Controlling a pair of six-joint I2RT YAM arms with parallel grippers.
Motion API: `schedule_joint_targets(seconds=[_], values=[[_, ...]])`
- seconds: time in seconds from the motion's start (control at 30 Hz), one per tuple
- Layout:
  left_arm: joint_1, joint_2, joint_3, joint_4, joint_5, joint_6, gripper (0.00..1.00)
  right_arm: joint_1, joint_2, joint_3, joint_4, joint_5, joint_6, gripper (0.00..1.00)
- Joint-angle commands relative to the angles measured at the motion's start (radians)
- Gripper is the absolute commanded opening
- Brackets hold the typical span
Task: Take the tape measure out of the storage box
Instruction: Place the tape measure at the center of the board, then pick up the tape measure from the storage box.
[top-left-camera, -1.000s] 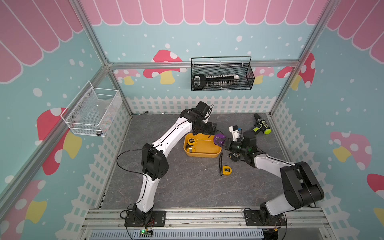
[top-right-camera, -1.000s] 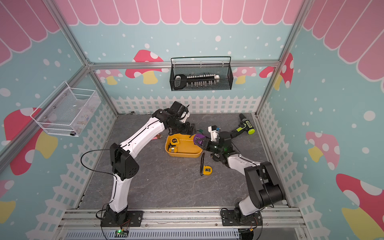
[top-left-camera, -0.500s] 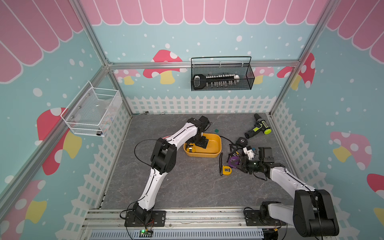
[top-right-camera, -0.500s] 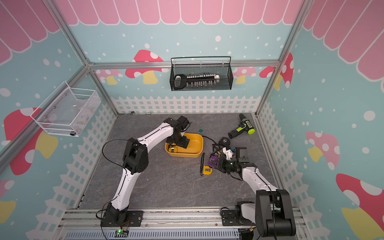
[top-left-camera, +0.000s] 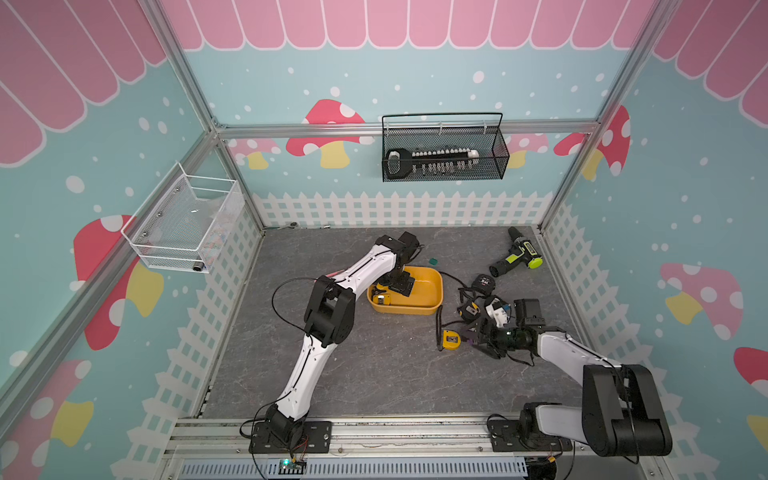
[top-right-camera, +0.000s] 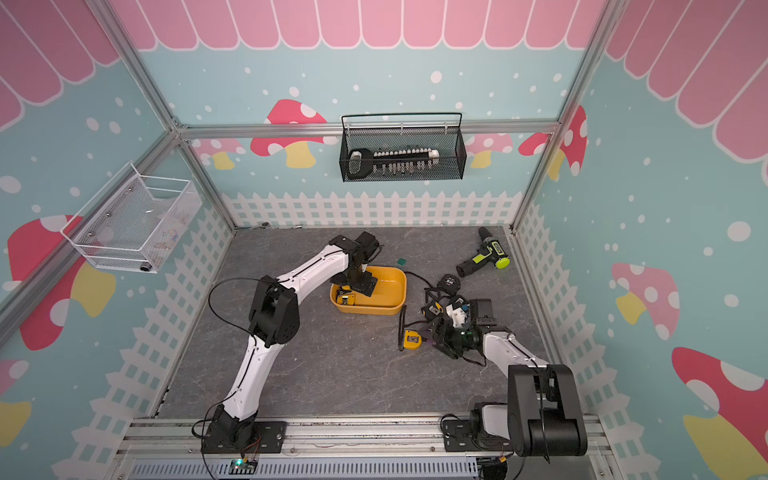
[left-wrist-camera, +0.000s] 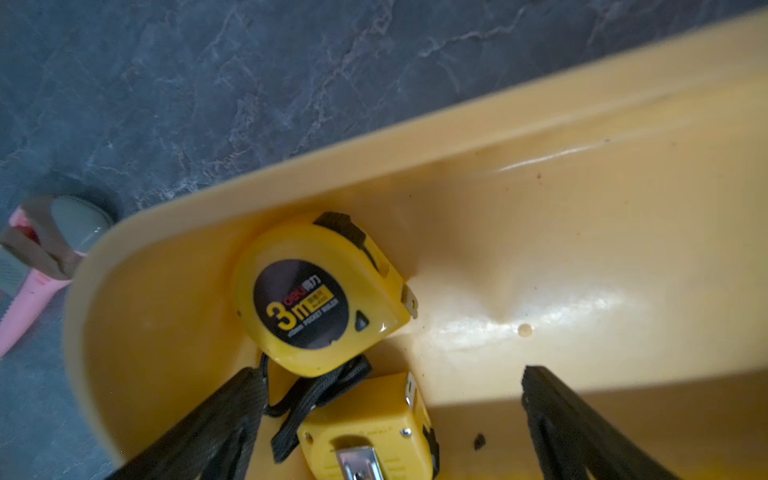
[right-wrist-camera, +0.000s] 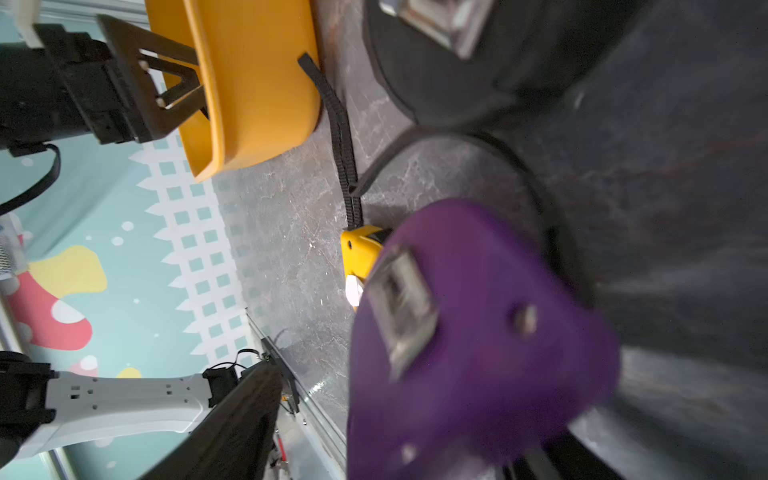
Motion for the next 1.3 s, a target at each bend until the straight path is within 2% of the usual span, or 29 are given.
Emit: schedule_joint_targets(seconds=[0.0, 0.13, 0.27, 0.47, 0.53, 0.6, 0.67, 0.93, 1.27], values=[[0.008, 0.049, 0.042, -0.036, -0.037, 0.003, 0.99, -0.037, -0.076, 0.104, -0.149, 0.070, -0.121, 0.86], [0.005, 0.080, 0.065, -0.057, -0.019, 0.012, 0.98, -0.071, -0.139, 0.198, -0.223, 0.105, -0.182, 0.87], [-0.010, 0.101, 0.089, -0.062, 0.014, 0.038, 0.95, -0.074, -0.138, 0.247, -0.231, 0.105, -0.208, 0.88], [-0.062, 0.108, 0.137, -0.063, 0.085, 0.098, 0.91, -0.074, -0.103, 0.219, -0.148, 0.053, -0.170, 0.89], [-0.068, 0.102, 0.141, -0.062, 0.108, 0.107, 0.92, -0.073, -0.102, 0.209, -0.134, 0.048, -0.168, 0.90], [-0.071, 0.086, 0.146, -0.061, 0.085, 0.099, 0.95, -0.074, -0.104, 0.206, -0.128, 0.048, -0.172, 0.90], [-0.068, 0.064, 0.150, -0.055, 0.041, 0.083, 0.99, -0.074, -0.104, 0.207, -0.128, 0.047, -0.182, 0.90], [-0.023, 0.044, 0.158, -0.028, -0.013, 0.022, 0.99, -0.073, -0.098, 0.193, -0.113, 0.034, -0.194, 0.92], [-0.002, 0.183, 0.286, -0.031, 0.087, 0.036, 0.99, -0.073, -0.081, 0.190, -0.093, 0.043, -0.202, 0.94]])
